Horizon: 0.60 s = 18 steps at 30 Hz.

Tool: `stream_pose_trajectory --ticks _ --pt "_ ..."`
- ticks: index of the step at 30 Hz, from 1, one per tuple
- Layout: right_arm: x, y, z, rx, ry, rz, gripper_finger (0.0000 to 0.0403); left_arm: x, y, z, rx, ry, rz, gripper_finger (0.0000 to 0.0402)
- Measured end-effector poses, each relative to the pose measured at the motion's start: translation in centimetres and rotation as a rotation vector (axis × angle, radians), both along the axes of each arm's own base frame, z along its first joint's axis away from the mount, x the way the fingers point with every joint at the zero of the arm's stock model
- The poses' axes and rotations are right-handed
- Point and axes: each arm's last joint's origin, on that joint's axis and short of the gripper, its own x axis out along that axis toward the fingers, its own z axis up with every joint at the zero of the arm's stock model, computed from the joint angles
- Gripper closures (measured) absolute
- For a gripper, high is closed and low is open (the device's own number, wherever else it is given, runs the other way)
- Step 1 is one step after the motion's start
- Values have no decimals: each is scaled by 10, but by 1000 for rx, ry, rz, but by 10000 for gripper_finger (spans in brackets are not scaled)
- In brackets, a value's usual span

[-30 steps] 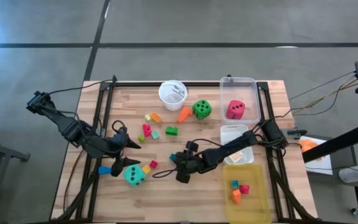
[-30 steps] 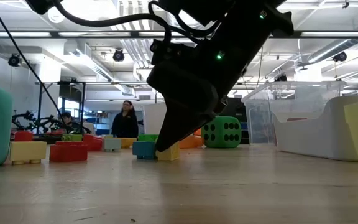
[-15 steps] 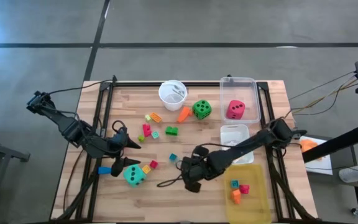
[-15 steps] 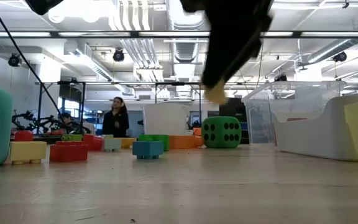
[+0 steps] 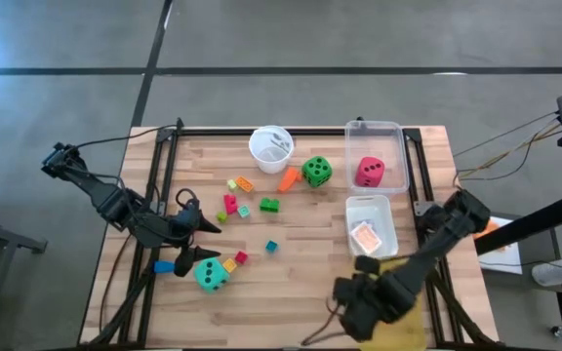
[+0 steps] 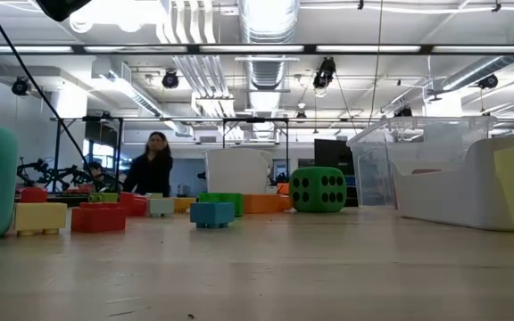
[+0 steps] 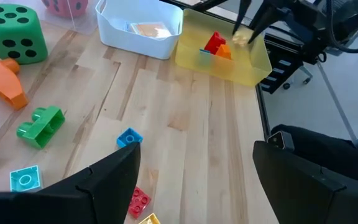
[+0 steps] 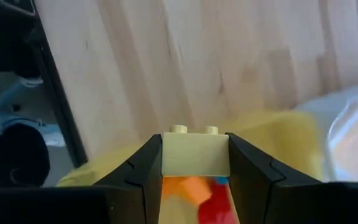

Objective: Pick & Place Toys
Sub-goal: Put the yellow game piece into the yellow bin

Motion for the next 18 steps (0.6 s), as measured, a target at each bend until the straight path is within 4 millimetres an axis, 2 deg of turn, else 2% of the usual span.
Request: stream_pose_trajectory --ticks 7,12,18 --pt "-34 28 -14 46 80 -105 272 0 0 0 0 0 0 87" --pt "-55 38 -31 51 160 -185 272 0 0 0 0 0 -1 87" --pt "-63 48 -51 106 132 -205 272 0 0 0 0 0 -1 87"
